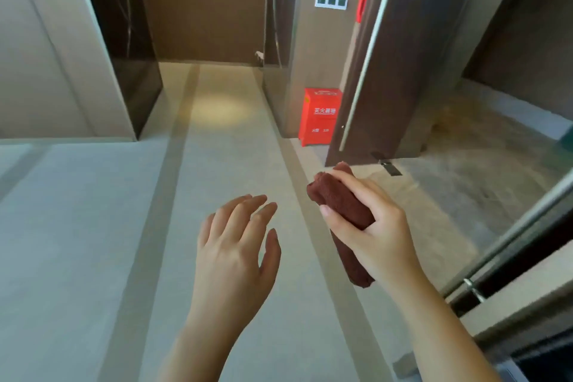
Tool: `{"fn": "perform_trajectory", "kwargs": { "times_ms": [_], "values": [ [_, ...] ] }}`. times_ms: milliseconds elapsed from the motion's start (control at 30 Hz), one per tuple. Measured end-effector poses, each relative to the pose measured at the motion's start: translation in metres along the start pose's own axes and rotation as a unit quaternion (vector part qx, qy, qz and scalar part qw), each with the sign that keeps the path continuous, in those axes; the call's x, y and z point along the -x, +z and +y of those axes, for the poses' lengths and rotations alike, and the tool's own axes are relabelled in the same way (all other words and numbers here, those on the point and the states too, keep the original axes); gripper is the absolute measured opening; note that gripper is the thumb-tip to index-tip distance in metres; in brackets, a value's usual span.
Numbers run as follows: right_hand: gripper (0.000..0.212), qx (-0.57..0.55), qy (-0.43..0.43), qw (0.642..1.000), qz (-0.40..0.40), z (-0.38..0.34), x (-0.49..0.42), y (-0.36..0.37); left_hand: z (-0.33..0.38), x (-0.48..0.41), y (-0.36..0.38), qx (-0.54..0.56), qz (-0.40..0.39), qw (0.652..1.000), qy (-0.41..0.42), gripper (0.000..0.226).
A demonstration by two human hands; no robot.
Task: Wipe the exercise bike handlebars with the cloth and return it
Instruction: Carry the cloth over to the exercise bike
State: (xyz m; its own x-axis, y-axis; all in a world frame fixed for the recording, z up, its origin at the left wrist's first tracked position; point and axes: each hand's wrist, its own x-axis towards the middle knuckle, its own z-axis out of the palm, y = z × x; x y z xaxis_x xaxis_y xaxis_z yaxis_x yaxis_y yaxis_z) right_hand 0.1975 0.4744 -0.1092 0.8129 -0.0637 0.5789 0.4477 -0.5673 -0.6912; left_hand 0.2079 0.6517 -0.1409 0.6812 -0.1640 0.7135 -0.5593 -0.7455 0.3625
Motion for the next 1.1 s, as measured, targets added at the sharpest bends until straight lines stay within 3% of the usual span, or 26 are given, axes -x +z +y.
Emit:
{"fn": "perform_trajectory", "kwargs": {
  "times_ms": [367,667,967,1100],
  "values": [
    [0.04,-0.083,-0.078,0.971,-0.209,-0.035,-0.057,0.236,-0.167,0.03,-0.087,-0.201,0.034,0.957,-0.204,0.029],
    [0.046,-0.152,-0.128,0.936,-0.29,-0.081,-0.119,0.399,-0.29,0.005,-0.151,-0.304,0.033,0.902,-0.304,0.027],
    [0.038,-0.218,-0.186,0.866,-0.411,-0.173,-0.118,0.543,-0.366,0.049,-0.243,-0.387,0.108,0.808,-0.431,0.03],
    [0.04,-0.253,-0.188,0.832,-0.456,-0.219,-0.102,0.609,-0.411,0.077,-0.283,-0.39,0.127,0.784,-0.466,0.035]
  ]
}}
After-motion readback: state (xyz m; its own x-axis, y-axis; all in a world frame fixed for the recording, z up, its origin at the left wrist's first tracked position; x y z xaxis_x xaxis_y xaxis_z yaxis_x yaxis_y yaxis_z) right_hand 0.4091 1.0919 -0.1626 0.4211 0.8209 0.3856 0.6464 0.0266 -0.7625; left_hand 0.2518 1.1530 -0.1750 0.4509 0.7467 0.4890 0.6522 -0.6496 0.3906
